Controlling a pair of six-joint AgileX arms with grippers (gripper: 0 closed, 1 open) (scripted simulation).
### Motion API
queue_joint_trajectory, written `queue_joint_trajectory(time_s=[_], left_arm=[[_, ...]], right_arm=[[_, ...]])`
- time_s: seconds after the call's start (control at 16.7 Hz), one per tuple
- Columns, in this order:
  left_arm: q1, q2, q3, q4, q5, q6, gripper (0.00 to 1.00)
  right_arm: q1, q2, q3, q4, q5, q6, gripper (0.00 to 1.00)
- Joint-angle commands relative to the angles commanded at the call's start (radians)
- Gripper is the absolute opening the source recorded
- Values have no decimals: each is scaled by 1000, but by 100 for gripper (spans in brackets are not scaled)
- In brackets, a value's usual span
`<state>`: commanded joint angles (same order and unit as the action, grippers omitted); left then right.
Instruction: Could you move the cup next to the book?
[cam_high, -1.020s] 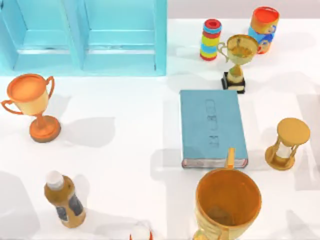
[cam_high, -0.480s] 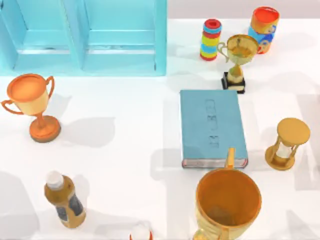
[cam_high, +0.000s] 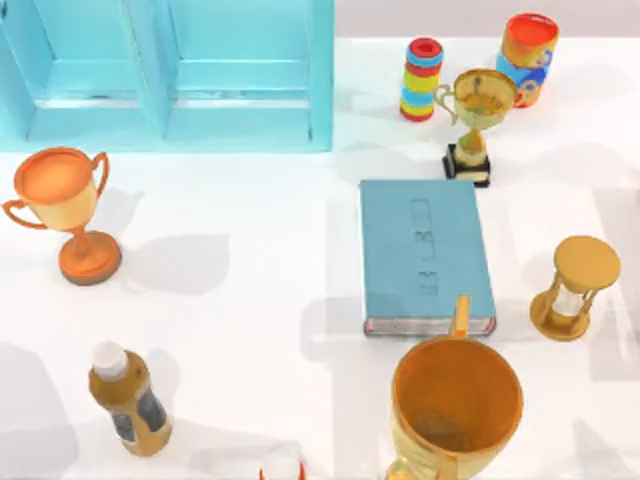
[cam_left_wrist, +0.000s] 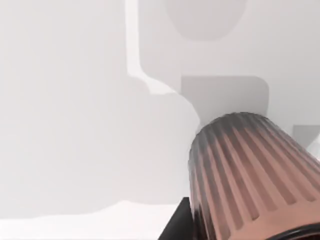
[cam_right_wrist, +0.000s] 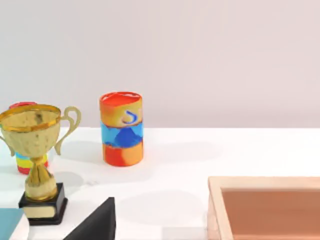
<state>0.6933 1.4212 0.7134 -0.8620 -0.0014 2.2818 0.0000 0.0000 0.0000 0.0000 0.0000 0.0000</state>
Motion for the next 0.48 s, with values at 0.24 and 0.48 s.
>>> queue_joint_trajectory(time_s=[0.24,0.48], left_arm=[[0,-1,0,0,0,1,0],[-4,-21,48,-78,0,7,0]], right_arm=[[0,0,0,0,0,0,100],[0,0,0,0,0,0,100]])
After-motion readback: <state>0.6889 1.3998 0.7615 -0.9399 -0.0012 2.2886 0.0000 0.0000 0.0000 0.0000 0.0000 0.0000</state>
